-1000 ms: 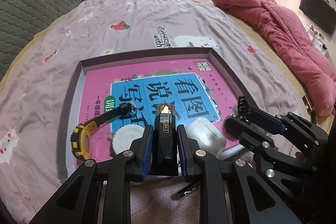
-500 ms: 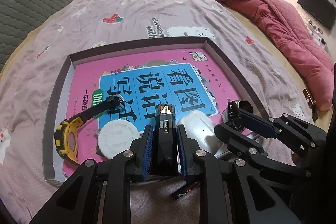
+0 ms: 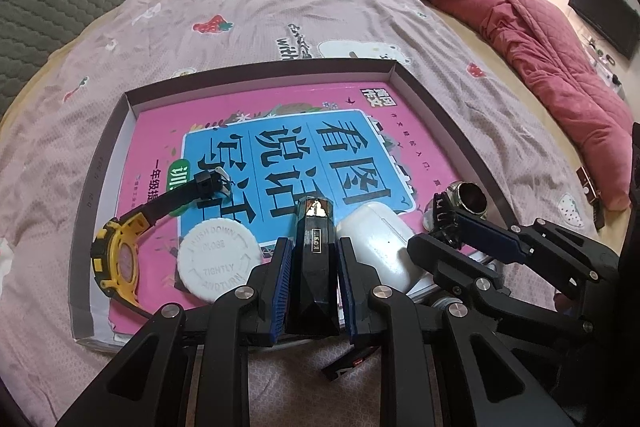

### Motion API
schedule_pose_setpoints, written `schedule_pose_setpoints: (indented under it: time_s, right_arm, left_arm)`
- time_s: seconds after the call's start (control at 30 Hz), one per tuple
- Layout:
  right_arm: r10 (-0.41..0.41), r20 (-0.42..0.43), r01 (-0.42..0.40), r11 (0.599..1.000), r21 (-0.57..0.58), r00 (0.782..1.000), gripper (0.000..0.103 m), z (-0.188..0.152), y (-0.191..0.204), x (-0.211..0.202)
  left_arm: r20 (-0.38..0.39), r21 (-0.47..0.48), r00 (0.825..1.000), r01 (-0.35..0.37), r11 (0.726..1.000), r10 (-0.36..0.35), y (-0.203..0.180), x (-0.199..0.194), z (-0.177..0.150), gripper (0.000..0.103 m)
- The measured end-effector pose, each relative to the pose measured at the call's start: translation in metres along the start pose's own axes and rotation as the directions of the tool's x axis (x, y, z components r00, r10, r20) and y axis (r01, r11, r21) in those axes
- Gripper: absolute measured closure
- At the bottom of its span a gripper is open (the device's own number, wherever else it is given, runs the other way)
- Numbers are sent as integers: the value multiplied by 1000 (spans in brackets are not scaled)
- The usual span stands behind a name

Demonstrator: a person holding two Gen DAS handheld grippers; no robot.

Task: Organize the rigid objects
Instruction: 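Lower the knife beside the white cap while the right tool lowers the keys by the fitting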

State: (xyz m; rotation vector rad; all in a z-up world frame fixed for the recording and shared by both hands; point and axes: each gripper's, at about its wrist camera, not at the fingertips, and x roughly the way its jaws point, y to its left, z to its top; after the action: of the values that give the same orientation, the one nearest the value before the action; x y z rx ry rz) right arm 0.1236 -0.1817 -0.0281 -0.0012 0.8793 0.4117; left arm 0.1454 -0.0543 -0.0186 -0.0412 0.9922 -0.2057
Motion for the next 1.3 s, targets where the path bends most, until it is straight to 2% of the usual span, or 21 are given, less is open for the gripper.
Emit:
schedule_pose_setpoints:
  time_s: [0.97, 1.3]
  right_arm:
    - [45, -7, -44, 996, 78, 999, 73, -2, -11, -3]
    - [54, 22, -56, 995, 88, 998, 73, 0, -12, -8]
  left_arm:
    - [-28, -57, 999, 21, 998, -23, 14, 2, 3, 79]
    - [-35, -52, 999, 10, 999, -12, 13, 1, 3, 77]
